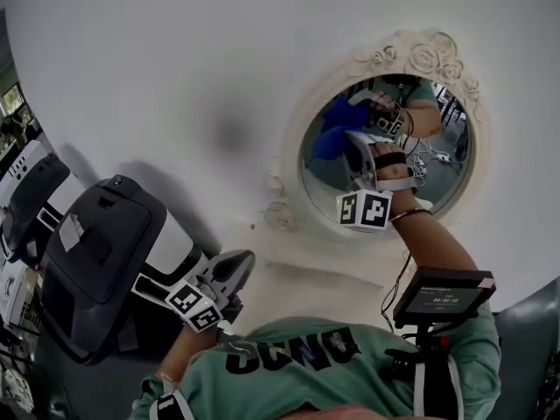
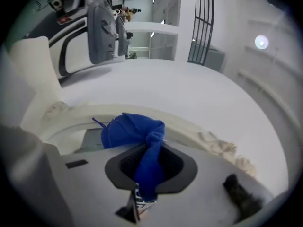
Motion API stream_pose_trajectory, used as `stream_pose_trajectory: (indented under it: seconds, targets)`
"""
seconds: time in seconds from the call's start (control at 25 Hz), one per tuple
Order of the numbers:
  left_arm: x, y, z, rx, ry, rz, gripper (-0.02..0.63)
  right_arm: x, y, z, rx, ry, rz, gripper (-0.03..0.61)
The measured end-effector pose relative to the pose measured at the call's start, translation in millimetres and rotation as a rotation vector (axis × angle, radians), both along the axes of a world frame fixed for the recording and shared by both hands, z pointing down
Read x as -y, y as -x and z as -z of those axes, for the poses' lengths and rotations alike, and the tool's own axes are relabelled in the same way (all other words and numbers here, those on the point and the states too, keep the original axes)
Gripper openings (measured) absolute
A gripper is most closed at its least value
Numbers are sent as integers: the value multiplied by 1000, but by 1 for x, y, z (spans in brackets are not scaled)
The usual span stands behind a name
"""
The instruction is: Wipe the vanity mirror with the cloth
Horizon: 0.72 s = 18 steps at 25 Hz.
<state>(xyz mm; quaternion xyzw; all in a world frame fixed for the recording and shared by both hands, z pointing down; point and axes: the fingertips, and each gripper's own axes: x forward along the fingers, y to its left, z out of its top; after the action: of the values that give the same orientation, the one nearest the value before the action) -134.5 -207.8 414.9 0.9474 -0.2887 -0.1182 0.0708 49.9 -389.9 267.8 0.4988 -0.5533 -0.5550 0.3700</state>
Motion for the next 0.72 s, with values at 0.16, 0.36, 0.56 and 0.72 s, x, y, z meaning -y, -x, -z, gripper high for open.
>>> stream_pose_trajectory:
  seconds: [0.16, 0.36, 0.56, 0.72]
  targets:
    - [5, 0, 1, 6, -22, 2, 9, 21, -18, 85, 18, -148, -100, 50]
    - [1, 6, 7, 0, -27, 12, 9, 34, -33, 95, -38, -185, -186, 51]
    - [16, 13, -4, 3, -8, 19, 9, 46, -27, 82, -50, -216, -207, 49]
    - [-1, -8, 16, -11, -11, -9, 9, 23, -32, 81, -101, -232, -200, 49]
